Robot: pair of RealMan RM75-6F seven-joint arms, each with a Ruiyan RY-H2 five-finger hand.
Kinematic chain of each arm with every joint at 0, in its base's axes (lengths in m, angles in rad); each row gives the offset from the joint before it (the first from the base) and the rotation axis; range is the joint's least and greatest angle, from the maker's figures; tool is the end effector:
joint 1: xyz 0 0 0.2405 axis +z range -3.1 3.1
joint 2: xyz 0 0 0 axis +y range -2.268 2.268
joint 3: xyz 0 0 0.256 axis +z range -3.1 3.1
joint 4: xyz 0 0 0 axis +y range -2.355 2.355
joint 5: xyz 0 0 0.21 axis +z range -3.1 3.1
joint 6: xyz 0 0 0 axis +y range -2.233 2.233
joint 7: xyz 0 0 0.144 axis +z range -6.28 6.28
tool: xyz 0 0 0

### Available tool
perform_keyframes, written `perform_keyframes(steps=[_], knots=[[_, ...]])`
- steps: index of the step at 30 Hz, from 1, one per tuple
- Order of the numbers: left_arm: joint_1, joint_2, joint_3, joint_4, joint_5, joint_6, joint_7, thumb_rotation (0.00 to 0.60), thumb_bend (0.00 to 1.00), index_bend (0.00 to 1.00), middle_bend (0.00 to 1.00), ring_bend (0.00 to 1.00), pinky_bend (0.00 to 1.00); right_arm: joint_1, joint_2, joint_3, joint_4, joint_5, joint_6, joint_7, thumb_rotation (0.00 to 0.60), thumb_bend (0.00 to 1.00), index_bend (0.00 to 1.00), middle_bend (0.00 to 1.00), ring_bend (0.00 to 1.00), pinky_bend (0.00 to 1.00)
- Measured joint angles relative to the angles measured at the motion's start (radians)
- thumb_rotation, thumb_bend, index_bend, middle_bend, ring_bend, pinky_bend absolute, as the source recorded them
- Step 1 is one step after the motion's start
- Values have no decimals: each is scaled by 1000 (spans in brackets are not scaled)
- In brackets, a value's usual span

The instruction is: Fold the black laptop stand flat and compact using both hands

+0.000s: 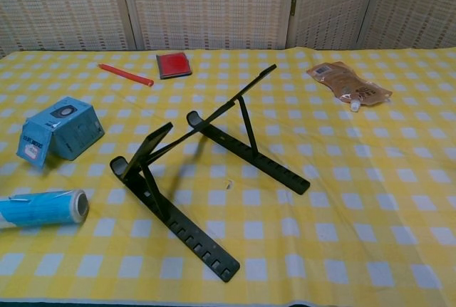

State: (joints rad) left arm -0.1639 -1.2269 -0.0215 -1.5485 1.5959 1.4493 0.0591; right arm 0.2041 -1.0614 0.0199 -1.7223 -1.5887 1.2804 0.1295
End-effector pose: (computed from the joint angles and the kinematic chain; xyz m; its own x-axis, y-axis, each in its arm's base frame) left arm -0.2897 0.1977 0.1161 0.4240 0.0294 0.9052 0.8932 -0.1786 -0.4126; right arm -0.2725 -0.2023 0.1316 0.2691 -0.2178 0.9382 -0.9554 -0.1837 0.2314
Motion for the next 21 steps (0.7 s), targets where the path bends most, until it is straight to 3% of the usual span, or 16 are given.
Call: perform_keyframes(steps=[12,21], knots=[[-185,68,72,-40,228,-158,-291,600,248,46,64,61,0,-57,46,12,-16,9,129,24,600,416,0,71,87,35],[-298,-21,80,-57,246,-263,-390,600,192,1,64,59,0,-68,48,9,-13,15,139,34,600,416,0,71,88,35]])
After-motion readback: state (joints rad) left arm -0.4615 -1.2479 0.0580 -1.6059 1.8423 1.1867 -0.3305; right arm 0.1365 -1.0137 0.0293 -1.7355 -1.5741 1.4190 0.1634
